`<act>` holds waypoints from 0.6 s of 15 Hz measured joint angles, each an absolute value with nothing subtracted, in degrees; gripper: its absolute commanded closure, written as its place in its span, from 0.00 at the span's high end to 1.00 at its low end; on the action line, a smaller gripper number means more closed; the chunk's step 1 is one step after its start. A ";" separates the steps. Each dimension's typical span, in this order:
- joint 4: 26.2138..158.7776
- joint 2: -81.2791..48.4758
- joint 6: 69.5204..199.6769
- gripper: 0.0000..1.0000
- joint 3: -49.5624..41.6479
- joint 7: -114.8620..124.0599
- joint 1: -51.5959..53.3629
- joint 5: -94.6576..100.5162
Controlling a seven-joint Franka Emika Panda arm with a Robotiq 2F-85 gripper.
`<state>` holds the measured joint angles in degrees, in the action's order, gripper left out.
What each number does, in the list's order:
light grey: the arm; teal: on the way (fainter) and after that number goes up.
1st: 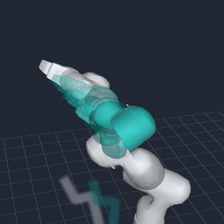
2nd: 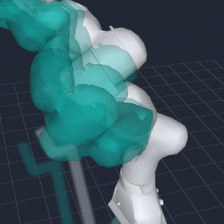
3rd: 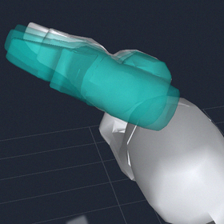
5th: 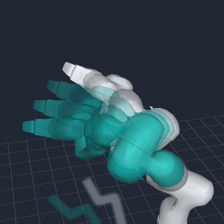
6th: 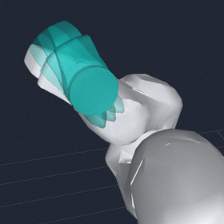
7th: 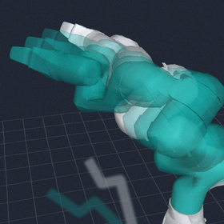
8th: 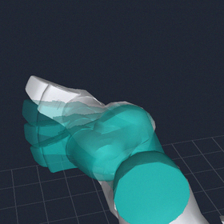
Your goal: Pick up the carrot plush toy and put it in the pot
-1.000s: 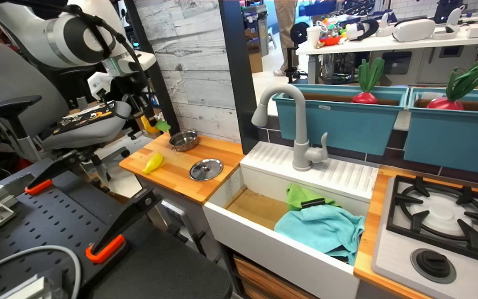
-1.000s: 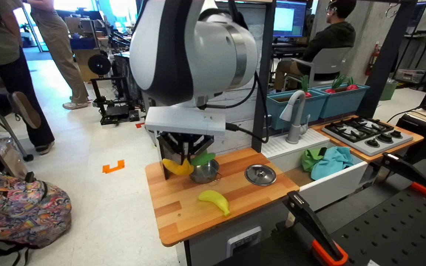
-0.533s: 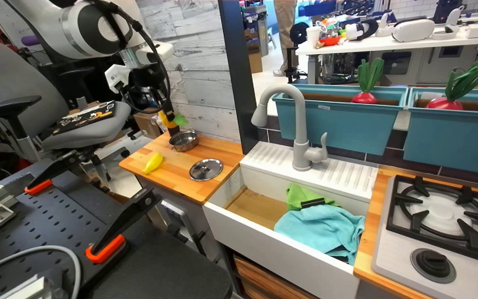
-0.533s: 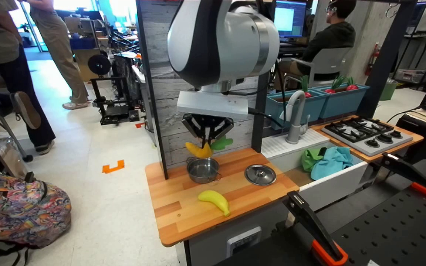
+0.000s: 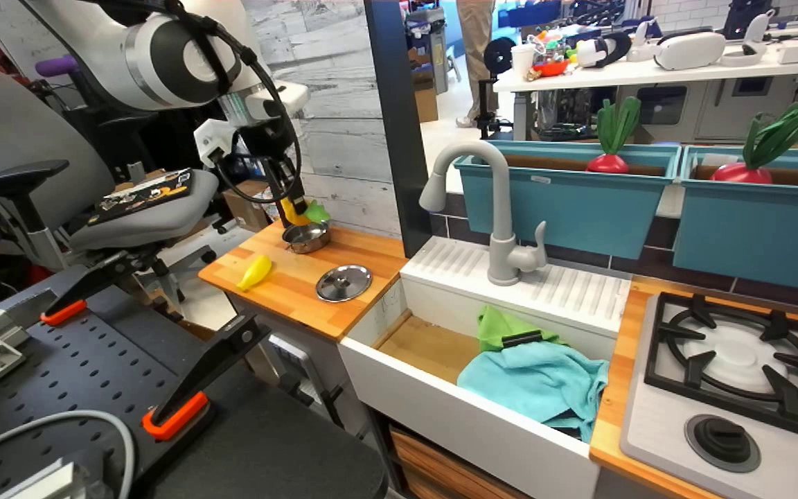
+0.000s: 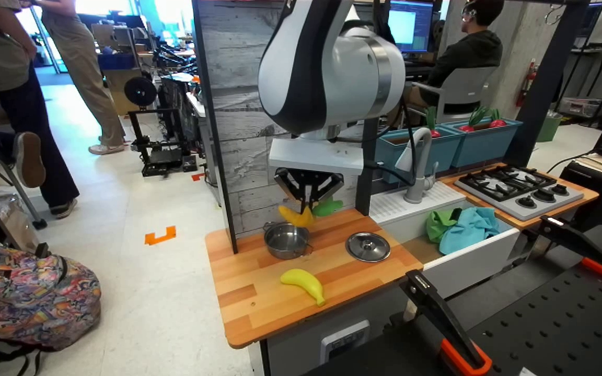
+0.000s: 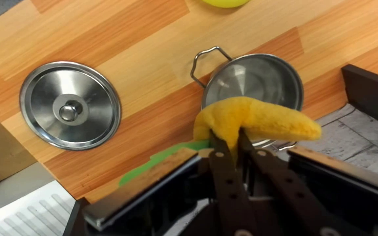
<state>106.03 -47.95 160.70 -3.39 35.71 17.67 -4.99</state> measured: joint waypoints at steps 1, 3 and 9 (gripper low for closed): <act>105.56 -48.46 160.63 0.03 -3.39 35.71 17.67 -4.99; 104.32 -49.62 160.19 0.03 -3.39 35.71 17.70 -4.99; 99.10 -53.16 156.07 0.03 -3.39 35.72 17.72 -4.99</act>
<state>99.10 -53.16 156.07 -3.39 35.72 17.72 -4.99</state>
